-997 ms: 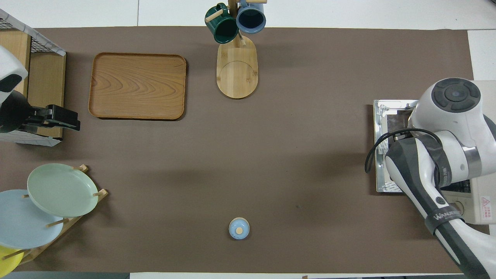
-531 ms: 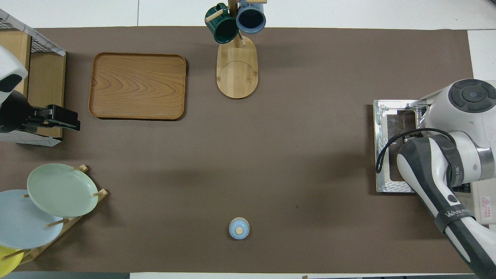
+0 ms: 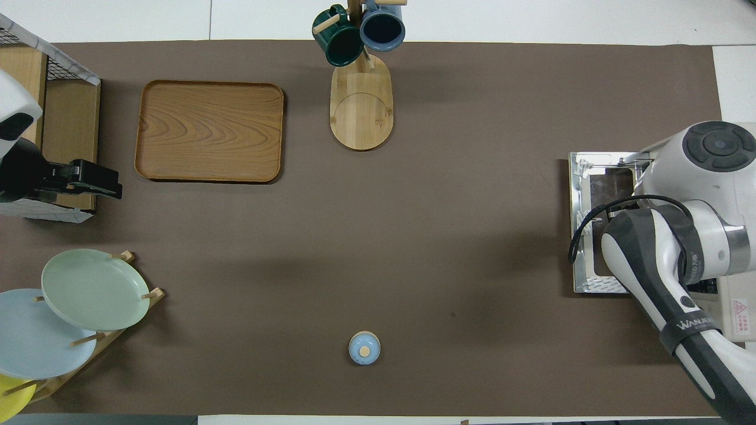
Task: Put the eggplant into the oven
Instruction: 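Release the plate and pull the right gripper out of the oven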
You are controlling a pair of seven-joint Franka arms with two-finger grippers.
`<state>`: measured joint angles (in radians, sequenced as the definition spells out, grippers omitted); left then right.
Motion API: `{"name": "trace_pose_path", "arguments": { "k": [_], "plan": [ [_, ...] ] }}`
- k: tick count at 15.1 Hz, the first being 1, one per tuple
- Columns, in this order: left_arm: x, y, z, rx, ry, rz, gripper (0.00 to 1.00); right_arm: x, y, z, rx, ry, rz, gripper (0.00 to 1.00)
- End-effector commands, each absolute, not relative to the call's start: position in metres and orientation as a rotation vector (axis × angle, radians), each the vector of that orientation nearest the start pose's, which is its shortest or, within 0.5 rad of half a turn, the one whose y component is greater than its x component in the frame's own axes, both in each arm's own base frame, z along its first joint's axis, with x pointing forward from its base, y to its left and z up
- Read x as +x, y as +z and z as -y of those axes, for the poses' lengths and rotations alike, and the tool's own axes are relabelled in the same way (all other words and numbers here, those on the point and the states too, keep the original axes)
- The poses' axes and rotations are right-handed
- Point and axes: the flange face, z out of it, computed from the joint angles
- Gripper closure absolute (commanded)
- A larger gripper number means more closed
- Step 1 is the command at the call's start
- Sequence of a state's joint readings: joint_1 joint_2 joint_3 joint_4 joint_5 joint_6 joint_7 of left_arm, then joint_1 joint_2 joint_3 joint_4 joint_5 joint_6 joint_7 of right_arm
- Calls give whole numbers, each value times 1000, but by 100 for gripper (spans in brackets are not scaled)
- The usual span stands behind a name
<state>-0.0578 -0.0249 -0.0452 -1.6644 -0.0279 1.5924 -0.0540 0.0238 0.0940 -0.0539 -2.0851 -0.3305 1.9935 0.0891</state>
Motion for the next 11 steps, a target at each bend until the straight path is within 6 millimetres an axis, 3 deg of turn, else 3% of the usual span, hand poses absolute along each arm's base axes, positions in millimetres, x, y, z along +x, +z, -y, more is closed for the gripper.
{"name": "trace_pose_path", "arguments": {
  "k": [1, 3, 5, 6, 8, 11],
  "plan": [
    [541, 597, 56, -3145, 81, -64, 0, 536, 381, 33, -3406, 304, 100, 87],
    [541, 597, 56, -3145, 81, -64, 0, 546, 412, 6, -3414, 307, 144, 87],
    [541, 597, 56, -3145, 81, -64, 0, 559, 422, -20, -3359, 250, 137, 90],
    [541, 597, 56, -3145, 81, -64, 0, 562, 420, -28, -3309, 186, 79, 99],
    [541, 597, 56, -3145, 81, -64, 0, 560, 407, -52, -3282, 102, 35, 100],
    [540, 597, 56, -3145, 83, -64, 0, 552, 378, -60, -3277, 76, -51, 100]
  ]
}}
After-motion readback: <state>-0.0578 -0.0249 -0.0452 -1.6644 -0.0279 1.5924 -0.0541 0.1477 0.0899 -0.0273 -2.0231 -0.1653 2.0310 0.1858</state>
